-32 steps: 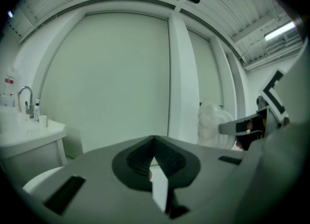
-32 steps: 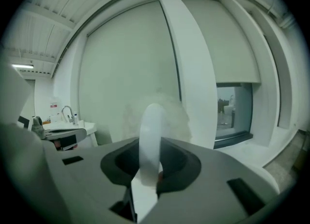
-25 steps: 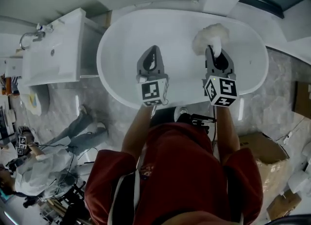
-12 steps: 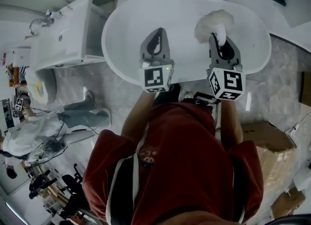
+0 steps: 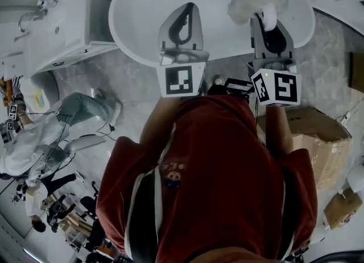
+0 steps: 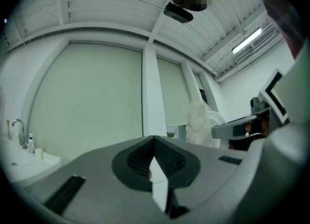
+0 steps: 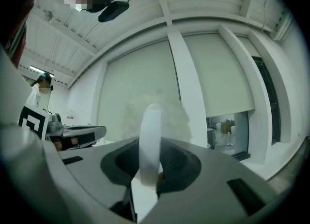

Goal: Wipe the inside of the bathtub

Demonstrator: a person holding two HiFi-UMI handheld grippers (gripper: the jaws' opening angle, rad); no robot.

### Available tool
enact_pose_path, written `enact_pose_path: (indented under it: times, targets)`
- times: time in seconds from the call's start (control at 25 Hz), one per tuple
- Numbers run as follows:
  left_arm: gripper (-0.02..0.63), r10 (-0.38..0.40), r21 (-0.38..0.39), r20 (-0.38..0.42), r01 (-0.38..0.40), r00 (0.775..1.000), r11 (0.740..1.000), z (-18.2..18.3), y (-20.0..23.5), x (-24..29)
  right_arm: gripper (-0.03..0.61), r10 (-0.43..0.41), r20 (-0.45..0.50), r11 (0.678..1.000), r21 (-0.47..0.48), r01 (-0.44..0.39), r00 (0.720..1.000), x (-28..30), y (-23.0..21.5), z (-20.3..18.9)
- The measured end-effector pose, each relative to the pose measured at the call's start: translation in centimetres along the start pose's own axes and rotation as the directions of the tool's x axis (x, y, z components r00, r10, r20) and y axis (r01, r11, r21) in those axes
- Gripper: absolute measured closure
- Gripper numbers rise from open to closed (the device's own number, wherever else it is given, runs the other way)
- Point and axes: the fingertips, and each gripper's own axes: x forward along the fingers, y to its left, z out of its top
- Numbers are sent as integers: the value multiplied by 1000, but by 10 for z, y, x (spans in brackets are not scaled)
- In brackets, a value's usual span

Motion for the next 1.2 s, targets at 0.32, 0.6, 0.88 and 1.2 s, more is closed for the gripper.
enact_pose_path:
  times: [0.32, 0.6, 0.88, 1.2]
  targets:
    - [598, -131, 11, 37, 130, 991, 991, 26, -30, -45, 486, -118, 111, 990, -63, 125, 987, -77, 18, 40]
    - [598, -95, 12, 97, 94, 991, 995, 35, -16, -70, 486, -148, 190, 985, -62, 163, 970, -98, 30, 43]
    - [598, -77, 30, 103, 74, 992, 997, 34, -15, -81, 486, -141, 191, 985, -70, 157, 971, -100, 28, 39]
    - [598, -63, 4, 93, 63, 994, 998, 31, -13, -85, 486, -155, 163, 982, -79, 170, 974, -102, 16, 28]
